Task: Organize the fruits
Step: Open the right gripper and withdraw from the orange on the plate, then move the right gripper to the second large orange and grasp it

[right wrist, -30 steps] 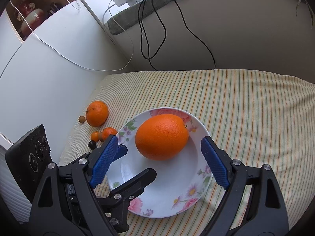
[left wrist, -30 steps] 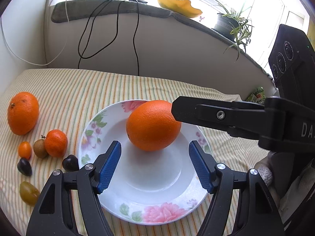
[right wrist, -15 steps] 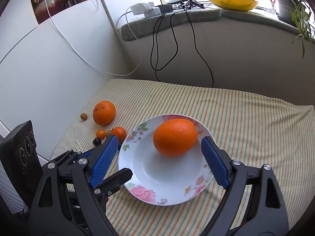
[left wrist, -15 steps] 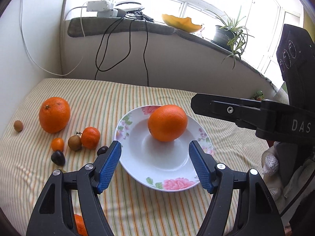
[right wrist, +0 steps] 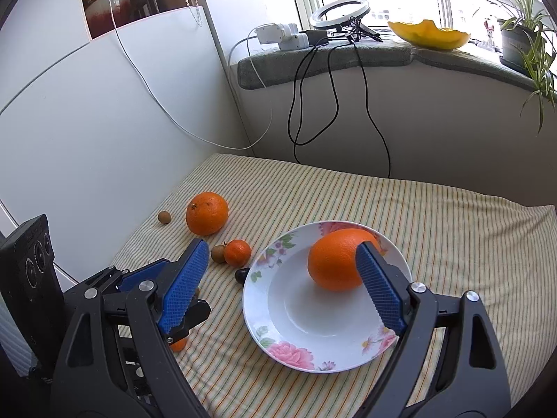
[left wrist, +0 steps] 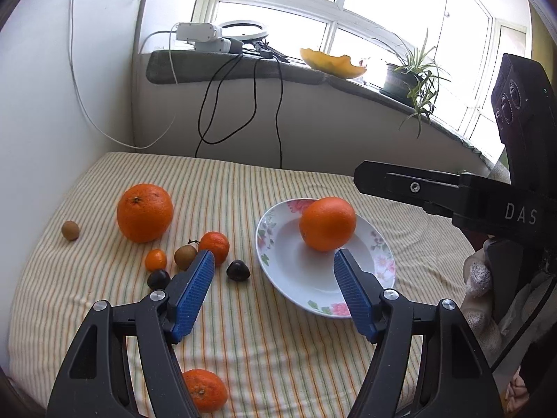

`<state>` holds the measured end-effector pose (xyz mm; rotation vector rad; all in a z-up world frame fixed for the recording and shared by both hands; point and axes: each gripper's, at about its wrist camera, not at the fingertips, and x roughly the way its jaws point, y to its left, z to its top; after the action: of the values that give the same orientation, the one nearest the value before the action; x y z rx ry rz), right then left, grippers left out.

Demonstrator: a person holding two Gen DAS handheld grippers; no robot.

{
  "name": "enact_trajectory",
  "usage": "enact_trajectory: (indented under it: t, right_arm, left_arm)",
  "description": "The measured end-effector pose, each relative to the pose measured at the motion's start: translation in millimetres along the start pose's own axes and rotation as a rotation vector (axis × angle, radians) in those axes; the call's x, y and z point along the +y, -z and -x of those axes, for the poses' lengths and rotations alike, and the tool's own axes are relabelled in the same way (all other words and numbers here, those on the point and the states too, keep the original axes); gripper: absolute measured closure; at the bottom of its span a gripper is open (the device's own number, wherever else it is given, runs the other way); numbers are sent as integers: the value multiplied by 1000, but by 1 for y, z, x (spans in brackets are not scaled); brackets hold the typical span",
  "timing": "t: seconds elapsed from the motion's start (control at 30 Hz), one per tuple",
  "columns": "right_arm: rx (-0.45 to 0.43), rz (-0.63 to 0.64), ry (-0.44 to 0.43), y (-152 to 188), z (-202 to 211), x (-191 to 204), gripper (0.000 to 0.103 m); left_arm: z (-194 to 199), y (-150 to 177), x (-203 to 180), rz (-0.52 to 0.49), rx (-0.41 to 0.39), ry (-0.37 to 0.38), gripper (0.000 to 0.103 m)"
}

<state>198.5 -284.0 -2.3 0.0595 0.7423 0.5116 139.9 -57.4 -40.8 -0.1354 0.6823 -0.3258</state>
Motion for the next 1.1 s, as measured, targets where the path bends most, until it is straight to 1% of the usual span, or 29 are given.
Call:
enact_trajectory:
  t: [0.17,0.23,0.3,0.43,0.57,0.67,0.8,0.93,1.03,1.1]
  right_arm:
    - [-8,89,24,-7,-11,24,14]
    - [-6,108,44,-12,-18,33,12]
    - [11,114,57,-17,-27,40,7]
    - [46,136,57,-24,-50,54,6]
    - [83,145,38,-29,-74,64,6]
    - [112,141,15,-32,-93,69,6]
    - [140,139,-7,-33,-115,75,6]
    - [186,111,-42,-36,-140,78,6]
    - [217,79,-72,-40,-158,78,6]
    - [237,67,-86,-42,-169,79,8]
  left_arm:
    - [7,-4,33,49,-12,-29,32]
    - [8,-5,49,68,-13,-46,32]
    - [7,-6,64,81,-9,-69,32]
    - [4,-8,95,125,2,-97,32]
    - [-6,-9,119,151,20,-122,32]
    - [-16,-9,135,189,46,-119,32]
    - [-32,-9,146,177,69,-105,32]
    - [-48,-9,153,183,89,-67,32]
    - [-57,-10,157,199,103,-21,32]
    - [-63,-11,161,217,109,-2,32]
